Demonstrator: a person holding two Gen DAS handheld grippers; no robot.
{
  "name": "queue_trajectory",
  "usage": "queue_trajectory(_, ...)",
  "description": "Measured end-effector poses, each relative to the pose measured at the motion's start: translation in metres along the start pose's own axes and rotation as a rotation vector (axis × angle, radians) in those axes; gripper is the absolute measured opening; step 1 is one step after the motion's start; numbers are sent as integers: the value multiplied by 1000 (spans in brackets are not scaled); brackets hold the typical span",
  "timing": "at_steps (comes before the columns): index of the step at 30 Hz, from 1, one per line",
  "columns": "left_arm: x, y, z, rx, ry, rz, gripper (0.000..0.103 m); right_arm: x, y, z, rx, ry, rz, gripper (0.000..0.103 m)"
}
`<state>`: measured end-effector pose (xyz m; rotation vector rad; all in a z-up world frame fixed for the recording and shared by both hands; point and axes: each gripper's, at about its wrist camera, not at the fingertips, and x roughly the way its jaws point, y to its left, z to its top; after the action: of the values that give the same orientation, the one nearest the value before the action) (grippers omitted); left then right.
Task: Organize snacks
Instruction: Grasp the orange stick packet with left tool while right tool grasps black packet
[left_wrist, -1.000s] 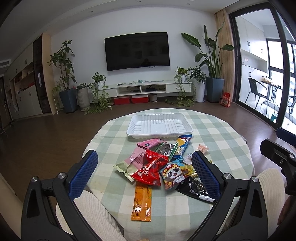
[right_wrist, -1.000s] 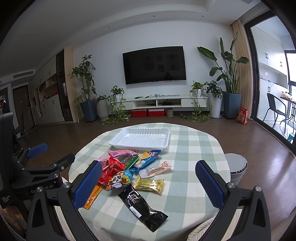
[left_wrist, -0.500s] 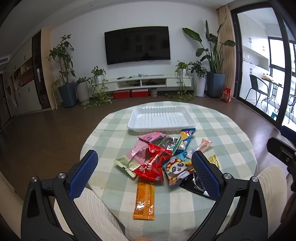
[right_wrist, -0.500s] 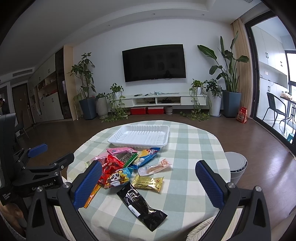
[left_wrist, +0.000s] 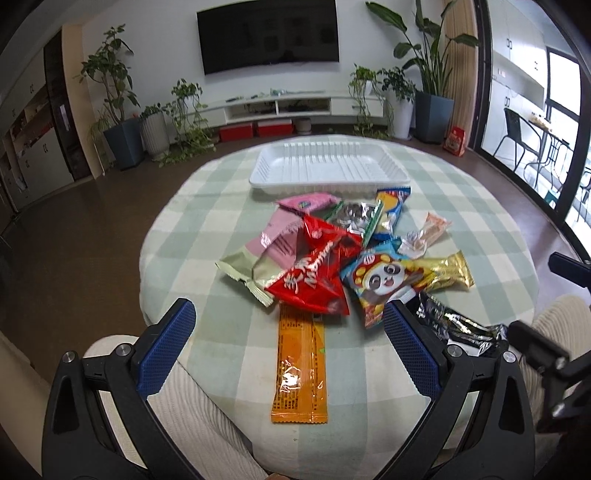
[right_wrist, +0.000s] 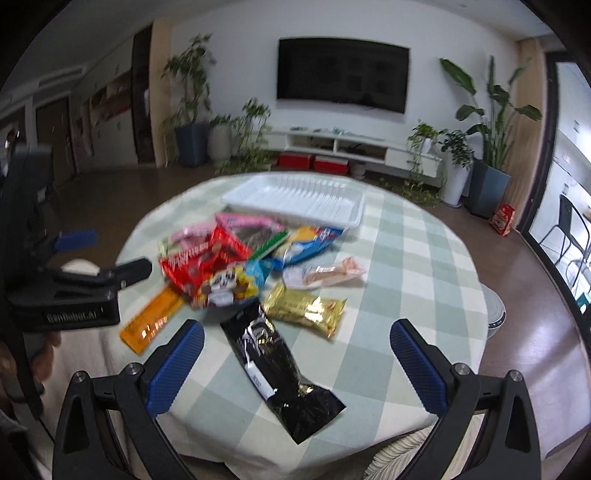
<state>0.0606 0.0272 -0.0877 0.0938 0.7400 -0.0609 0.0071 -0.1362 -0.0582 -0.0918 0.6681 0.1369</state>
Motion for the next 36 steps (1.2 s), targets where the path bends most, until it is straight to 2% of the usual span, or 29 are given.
queue_trajectory(6,34,2,-9,4,81,-22,103,35,9,-12,-75,103,25,103)
queue_trajectory(20,107,14,-30,-35,291,-29,103,100,15,-20,-116,266,68,103)
queue_trajectory(21,108,18,-31,-63,283,-48,103,105,15,-21,-113,291,70,103)
queue_trajectory(24,112,22,-31,-58,277,-46,103,110,6,-22,-50,295,121,103)
queue_trajectory(30,110,25,-38,-54,193,-49,103,112,7,-22,-66,302,119,103)
queue_trajectory(36,110,22,-37,-52,187,-49,103,112,4,-21,-71,292,126,103)
